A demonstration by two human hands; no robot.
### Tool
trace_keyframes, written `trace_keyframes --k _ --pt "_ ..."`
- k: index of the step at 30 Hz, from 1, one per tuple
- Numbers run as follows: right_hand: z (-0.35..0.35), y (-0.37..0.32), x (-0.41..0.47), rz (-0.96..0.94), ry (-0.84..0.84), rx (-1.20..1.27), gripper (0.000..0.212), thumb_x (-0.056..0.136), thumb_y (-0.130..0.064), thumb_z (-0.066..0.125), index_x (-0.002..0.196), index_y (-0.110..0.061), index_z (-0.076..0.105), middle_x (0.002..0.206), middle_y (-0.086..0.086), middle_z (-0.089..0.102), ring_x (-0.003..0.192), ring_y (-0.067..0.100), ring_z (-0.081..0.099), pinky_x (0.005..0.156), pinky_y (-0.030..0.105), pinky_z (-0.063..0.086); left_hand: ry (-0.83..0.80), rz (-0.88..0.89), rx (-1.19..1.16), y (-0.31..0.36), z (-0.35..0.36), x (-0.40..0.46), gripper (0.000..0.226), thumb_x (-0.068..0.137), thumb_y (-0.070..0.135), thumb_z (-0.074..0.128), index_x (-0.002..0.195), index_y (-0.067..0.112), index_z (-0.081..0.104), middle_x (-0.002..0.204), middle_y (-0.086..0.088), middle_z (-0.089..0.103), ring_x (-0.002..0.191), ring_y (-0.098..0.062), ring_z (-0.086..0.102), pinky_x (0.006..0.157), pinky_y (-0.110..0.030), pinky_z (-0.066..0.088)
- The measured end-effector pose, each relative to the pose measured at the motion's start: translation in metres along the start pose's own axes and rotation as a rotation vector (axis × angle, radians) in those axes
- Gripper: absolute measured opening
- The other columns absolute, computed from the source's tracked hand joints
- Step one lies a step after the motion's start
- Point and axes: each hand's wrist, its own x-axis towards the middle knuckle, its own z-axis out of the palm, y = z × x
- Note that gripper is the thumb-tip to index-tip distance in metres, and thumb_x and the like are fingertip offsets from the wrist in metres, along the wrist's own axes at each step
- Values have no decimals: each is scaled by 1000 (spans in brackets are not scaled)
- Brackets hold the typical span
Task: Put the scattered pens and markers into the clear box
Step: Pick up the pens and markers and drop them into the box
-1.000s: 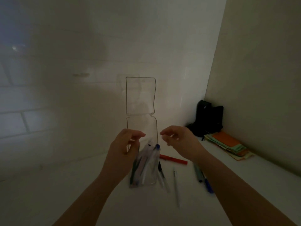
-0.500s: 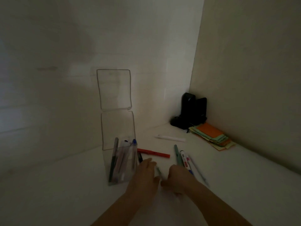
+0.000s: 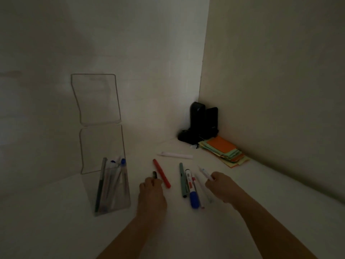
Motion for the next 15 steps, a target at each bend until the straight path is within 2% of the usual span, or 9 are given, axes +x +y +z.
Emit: trace_keyframes --k 2,4,7,8,10,12,13,15 --pt "5 0 3 20 -15 -59 24 88 -27 53 103 -9 53 87 4 54 72 16 48 66 27 38 -27 -24 -77 2 -5 0 48 85 5 47 130 9 30 136 -13 28 115 -25 42 93 -28 41" --pt "11 -2 6 46 -37 -95 35 83 -31 61 109 -8 55 98 8 56 82 18 51 67 27 39 -93 -52 -65 5 -8 0 48 84 8 51 126 5 29 129 -15 34 106 -26 51 79 -25 44" --pt "16 -5 7 81 -57 -98 34 81 -31 64 104 -8 56 87 3 52 77 16 52 54 21 38 -162 -69 -59 6 -12 1 36 86 11 48 118 3 34 115 -13 44 89 -23 53 69 -27 42" --pt "16 -6 6 91 -66 -104 29 82 -30 63 100 -9 55 81 2 51 73 15 51 50 19 36 -179 -87 -109 6 -12 1 33 87 13 47 117 3 36 106 -10 46 81 -19 49 66 -29 42" --pt "15 -9 5 104 -78 -111 25 84 -28 61 98 -10 53 77 1 49 72 15 51 49 19 35 -238 -159 -261 4 -15 3 34 90 16 42 120 1 37 93 -3 44 79 -17 46 59 -26 40" --pt "14 -11 2 111 -95 -112 32 85 -29 59 108 -7 54 82 2 49 74 15 51 52 19 37 -280 -219 -377 1 -17 4 36 92 17 39 124 3 39 96 -8 48 76 -18 48 54 -23 36" --pt "14 -11 1 116 -105 -112 35 86 -30 58 110 -5 53 79 1 49 69 13 51 51 19 37 -281 -234 -431 -1 -17 3 34 91 14 39 123 4 40 95 -12 52 70 -17 48 51 -24 35" --pt "14 -10 0 138 -138 -91 34 87 -32 56 110 -7 50 72 0 47 58 9 47 45 18 37 -267 -228 -562 -3 -21 -5 24 87 6 38 110 6 46 75 -10 52 57 -16 42 48 -25 31"
